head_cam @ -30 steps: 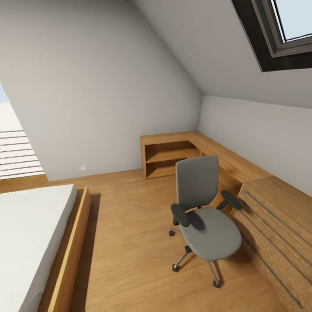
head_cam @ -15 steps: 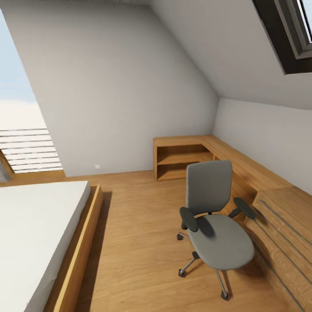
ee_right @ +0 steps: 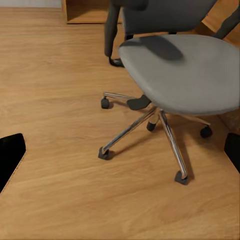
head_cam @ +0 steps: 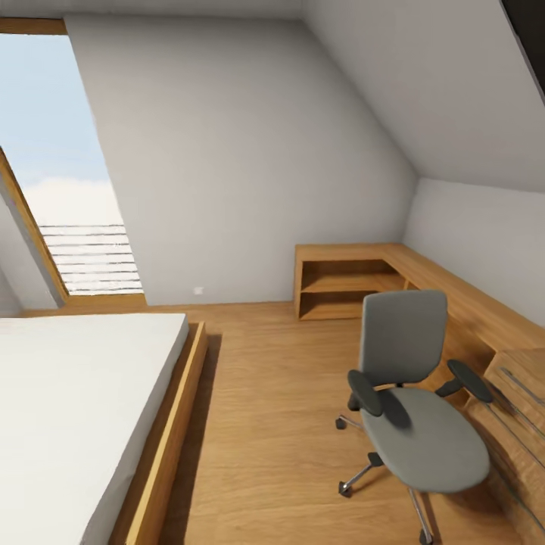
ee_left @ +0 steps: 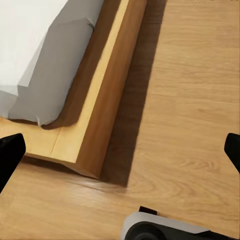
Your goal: In the bedroom, organize the workspace by keeping the computer under the desk, ensuring the monitor is on the desk, placing the keyboard on the desk next to the monitor, placing the mouse on the desk next to the keyboard, moving the folder from the swivel chair onto the desk next to the mouse, stacking the notebook on top of the folder with the pen on top of the notebook, and positioning the swivel chair next to the desk.
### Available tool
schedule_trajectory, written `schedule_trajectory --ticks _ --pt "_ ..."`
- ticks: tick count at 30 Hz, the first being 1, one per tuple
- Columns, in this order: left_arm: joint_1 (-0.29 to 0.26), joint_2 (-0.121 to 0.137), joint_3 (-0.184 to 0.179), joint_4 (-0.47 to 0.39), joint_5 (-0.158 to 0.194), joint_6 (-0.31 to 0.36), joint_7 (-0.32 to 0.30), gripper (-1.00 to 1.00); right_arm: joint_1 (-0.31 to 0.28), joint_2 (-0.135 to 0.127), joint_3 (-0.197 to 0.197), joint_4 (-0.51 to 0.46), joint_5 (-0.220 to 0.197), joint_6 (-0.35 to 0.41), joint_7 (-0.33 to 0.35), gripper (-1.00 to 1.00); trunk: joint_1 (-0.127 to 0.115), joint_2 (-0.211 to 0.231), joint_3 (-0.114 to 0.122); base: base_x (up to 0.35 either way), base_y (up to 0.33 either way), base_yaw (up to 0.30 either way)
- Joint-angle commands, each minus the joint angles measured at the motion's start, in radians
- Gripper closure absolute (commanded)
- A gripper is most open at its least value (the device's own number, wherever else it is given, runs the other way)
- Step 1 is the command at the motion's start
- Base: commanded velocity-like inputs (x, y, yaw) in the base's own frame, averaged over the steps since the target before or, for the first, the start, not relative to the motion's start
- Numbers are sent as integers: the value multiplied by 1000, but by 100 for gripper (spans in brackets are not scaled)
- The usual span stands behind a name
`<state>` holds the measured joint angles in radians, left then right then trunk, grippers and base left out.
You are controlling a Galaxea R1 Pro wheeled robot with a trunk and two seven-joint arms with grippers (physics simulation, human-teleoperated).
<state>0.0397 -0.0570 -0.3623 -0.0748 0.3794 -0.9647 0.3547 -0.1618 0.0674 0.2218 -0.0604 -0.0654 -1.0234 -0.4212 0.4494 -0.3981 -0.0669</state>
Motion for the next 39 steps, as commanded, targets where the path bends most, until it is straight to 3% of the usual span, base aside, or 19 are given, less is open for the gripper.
schedule_trajectory --ticks 1,12,39 --pt "0 0 -8 -2 6 -1 6 -100 -1 0 9 1 -7 -3 -4 -100 1 -2 -1 0 73 190" --pt "0 0 -8 -2 6 -1 6 -100 -1 -2 10 1 -7 -1 -3 -100 1 -2 13 52 19 189" --pt "0 -2 -9 -2 4 -2 7 -100 -1 -8 8 1 -7 9 4 -100 1 -2 16 319 49 16"
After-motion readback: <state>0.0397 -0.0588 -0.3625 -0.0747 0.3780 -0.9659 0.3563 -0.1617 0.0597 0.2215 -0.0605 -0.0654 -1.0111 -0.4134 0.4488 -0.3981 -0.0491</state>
